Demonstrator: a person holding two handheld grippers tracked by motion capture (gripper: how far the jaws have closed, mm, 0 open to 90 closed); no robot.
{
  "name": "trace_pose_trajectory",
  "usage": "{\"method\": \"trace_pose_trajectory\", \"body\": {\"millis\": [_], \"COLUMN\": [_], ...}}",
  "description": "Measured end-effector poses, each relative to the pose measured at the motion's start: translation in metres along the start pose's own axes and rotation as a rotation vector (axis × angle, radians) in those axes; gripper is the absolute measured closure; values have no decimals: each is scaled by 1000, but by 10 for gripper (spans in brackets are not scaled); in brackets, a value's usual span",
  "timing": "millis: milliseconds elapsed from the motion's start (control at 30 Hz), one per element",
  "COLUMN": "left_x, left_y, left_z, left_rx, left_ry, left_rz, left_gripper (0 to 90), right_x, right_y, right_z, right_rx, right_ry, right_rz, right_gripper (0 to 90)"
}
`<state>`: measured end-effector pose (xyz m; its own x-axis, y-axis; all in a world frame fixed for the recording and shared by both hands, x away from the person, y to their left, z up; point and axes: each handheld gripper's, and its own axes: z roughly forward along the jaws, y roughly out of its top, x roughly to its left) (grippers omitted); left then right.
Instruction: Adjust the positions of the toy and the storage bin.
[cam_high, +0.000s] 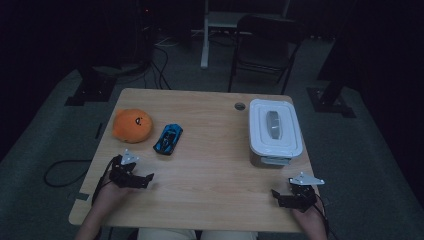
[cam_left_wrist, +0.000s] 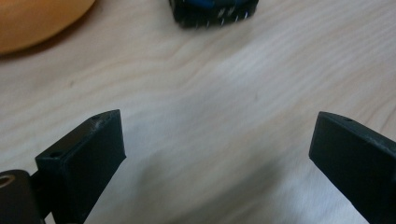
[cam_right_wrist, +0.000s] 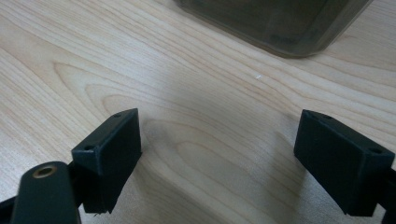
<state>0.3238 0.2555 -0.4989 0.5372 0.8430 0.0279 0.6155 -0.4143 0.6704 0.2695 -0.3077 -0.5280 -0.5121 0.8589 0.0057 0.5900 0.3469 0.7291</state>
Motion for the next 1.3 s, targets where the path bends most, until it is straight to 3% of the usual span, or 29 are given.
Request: {"method": "trace_pose_trajectory", "body": {"millis": [533,700,1000,1067,1133,1300], "left_x": [-7,-10,0,2,5,6], "left_y": [70,90,119,122,123,122], "left_z": [28,43,78,85,92,104], "left_rx": [-8,10,66,79,104,139], "left_ry": [-4,7,31,52,37,62], "left_rz": [55,52,-16,-15,-43,-60], "left_gripper": [40,42,49,51,61,62], "right_x": [0,0,0,0,0,0], "right_y": [0,0,0,0,0,0], "right_z": [0,0,0,0,0,0], "right_rx": [0,0,1,1,1,1], "right_ry": [-4,-4,-7,-7,-7,-7], "right_rz": [3,3,6,6,7,7], "right_gripper": [141,141,141,141,141,142]}}
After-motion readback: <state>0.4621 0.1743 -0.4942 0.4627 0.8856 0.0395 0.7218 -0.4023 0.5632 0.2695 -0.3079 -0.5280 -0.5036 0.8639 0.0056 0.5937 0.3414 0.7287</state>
